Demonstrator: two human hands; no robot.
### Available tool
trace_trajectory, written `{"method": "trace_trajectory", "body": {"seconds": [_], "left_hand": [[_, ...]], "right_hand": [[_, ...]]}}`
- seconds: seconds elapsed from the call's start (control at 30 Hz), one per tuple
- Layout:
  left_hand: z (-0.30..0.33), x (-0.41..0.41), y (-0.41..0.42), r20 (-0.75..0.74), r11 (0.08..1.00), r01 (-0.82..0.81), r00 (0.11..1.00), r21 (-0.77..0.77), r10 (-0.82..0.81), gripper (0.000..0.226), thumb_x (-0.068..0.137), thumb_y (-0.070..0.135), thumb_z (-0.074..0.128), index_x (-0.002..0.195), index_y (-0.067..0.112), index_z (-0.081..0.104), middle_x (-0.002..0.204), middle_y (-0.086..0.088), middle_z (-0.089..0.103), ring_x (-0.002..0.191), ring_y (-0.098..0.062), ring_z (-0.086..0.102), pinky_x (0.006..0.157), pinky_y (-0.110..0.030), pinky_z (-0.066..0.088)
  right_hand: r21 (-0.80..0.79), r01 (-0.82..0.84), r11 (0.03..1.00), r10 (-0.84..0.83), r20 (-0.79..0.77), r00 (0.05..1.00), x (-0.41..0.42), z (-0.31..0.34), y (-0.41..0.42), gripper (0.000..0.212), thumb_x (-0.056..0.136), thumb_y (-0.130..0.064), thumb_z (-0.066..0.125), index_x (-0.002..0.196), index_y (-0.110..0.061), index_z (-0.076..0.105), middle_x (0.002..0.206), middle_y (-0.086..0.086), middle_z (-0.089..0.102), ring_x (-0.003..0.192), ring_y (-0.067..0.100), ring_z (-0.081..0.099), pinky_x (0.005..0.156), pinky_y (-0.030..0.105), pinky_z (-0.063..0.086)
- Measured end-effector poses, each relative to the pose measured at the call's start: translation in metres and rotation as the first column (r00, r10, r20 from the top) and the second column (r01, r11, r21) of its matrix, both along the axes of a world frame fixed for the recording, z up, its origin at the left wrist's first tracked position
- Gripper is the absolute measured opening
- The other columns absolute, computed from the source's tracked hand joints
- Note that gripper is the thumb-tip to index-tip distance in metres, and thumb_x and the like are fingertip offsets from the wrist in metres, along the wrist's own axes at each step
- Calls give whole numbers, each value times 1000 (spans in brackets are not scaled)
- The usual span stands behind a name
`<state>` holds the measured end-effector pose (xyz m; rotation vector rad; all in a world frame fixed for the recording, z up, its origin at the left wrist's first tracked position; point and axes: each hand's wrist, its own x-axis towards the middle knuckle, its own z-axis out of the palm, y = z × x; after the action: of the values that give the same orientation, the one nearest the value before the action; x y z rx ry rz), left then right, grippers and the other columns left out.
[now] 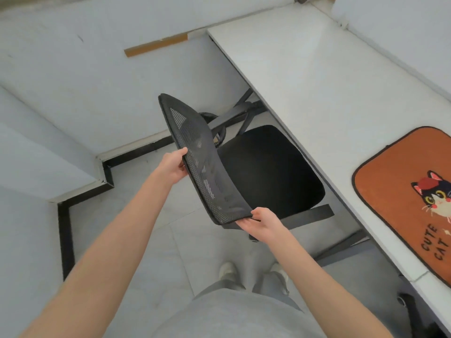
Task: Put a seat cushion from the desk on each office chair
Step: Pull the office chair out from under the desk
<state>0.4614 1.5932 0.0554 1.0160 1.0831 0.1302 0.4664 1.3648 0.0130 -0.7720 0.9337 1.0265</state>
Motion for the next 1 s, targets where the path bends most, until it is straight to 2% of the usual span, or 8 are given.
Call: {"method": "trace_trajectory", "body": {"seconds": [0.33, 0.5, 0.57, 0.63, 0.7, 0.8, 0.93, 1.0], "left_hand": [[0, -44, 14, -48, 999, -41, 998, 26, 42, 15, 94, 10, 45, 81, 7, 50, 75, -6, 52, 67, -16, 52, 62, -30, 48], [1, -60, 12, -76, 994, -49, 996, 93, 56, 19, 95, 9, 43, 77, 9, 51, 75, -5, 53, 69, -15, 52, 62, -28, 46], [1, -62, 7, -91, 985, -26, 995, 169, 42, 17, 94, 9, 43, 79, 9, 52, 79, -8, 56, 72, -17, 54, 64, -30, 49], [-2, -61, -1, -217, 881, 133, 975, 454, -36, 13, 90, 11, 47, 97, 5, 55, 103, -18, 60, 94, -27, 58, 85, -41, 50], [-1, -58, -15, -365, 596, 314, 930, 739, -36, 41, 88, 13, 49, 127, 1, 44, 132, -21, 45, 125, -32, 42, 107, -39, 33], [14, -40, -54, -320, 313, 332, 943, 890, -93, 51, 90, 14, 48, 138, 5, 35, 143, -15, 35, 134, -26, 30, 108, -33, 28], [13, 7, -110, -331, 300, 453, 864, 839, -379, 40, 91, 15, 48, 130, 8, 46, 135, -12, 49, 126, -26, 44, 105, -37, 36], [6, 31, -148, -355, 291, 557, 771, 778, -528, 36, 91, 15, 47, 127, 9, 50, 129, -12, 56, 119, -25, 52, 102, -34, 39]], "right_hand": [[78, -70, 994, 76, -70, 995, -26, 12, 13, 28, 89, 6, 21, 116, 8, 26, 101, 26, 48, 125, 39, 42, 98, 49, 37], [89, -133, 987, 138, -43, 990, -35, -7, 10, 45, 85, 6, 22, 128, 14, 27, 130, 28, 45, 126, 41, 42, 98, 50, 37], [83, -195, 977, 195, 18, 981, -36, -12, 2, 47, 84, 7, 22, 130, 13, 30, 125, 29, 50, 125, 41, 44, 95, 48, 41], [8, -293, 956, 291, 83, 953, -35, -11, -7, 38, 87, 5, 26, 124, 11, 35, 112, 30, 54, 123, 42, 46, 94, 46, 43], [-113, -385, 916, 399, 139, 907, -33, -12, -20, 30, 91, 0, 34, 119, 8, 39, 124, 30, 49, 122, 42, 47, 97, 42, 43], [-201, -342, 918, 381, 207, 901, -23, -17, -50, 34, 93, -6, 42, 126, 4, 42, 137, 23, 43, 122, 38, 48, 93, 38, 45], [-360, -191, 913, 341, 419, 842, -3, -7, -109, 32, 94, -6, 43, 125, 0, 51, 122, 18, 57, 101, 25, 59, 89, 30, 48], [-568, -145, 810, 471, 484, 737, 5, -5, -151, 32, 93, -5, 40, 121, -4, 55, 119, 13, 60, 98, 19, 59, 89, 29, 48]]}}
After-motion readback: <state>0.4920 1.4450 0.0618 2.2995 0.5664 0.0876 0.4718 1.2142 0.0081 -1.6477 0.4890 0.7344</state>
